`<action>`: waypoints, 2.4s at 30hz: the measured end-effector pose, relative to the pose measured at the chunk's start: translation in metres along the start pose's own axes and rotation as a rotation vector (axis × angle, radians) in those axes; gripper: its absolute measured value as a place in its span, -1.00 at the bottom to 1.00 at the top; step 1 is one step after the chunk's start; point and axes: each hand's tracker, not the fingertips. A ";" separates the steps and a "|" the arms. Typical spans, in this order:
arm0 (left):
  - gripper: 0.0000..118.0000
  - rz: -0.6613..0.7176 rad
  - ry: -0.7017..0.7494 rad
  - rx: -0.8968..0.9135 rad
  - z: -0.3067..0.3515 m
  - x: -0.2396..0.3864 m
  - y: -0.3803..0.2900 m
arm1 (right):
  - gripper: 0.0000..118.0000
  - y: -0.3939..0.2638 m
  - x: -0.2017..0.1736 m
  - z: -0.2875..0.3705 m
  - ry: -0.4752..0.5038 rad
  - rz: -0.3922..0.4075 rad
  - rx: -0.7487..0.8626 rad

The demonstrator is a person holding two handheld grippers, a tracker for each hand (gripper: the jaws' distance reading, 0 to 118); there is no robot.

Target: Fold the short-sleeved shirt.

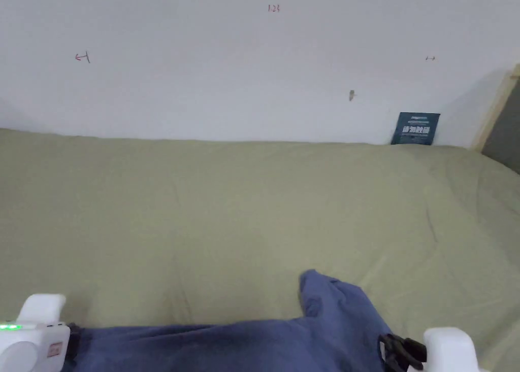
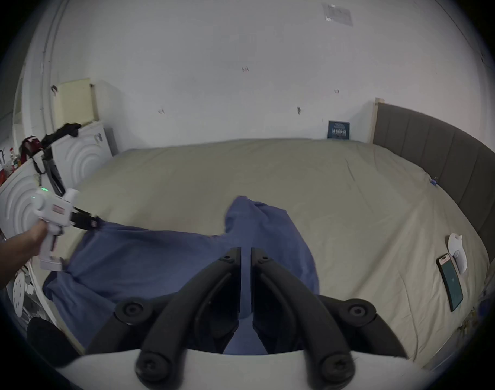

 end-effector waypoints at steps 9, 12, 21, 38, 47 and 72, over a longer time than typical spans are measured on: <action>-0.94 -0.004 -0.060 0.119 0.064 0.005 0.013 | 0.64 0.032 0.068 -0.156 -0.072 0.040 -0.259; -0.94 -0.001 -0.051 0.113 0.062 0.003 0.012 | 0.63 0.027 0.075 -0.190 -0.078 0.032 -0.346; -0.94 0.037 -0.052 0.069 0.042 -0.002 0.014 | -0.97 0.012 0.026 -0.179 -0.018 0.355 -0.405; -0.94 0.055 -0.106 0.235 0.234 -0.048 -0.125 | -0.97 -0.007 0.039 0.120 0.054 0.193 -0.020; -0.94 0.050 -0.061 -0.031 0.187 -0.048 -0.213 | -0.96 -0.123 0.032 0.109 0.012 0.058 -0.286; -0.92 -0.054 -0.025 0.788 0.335 0.040 -0.168 | -0.88 -0.021 -0.083 0.240 0.086 0.103 0.488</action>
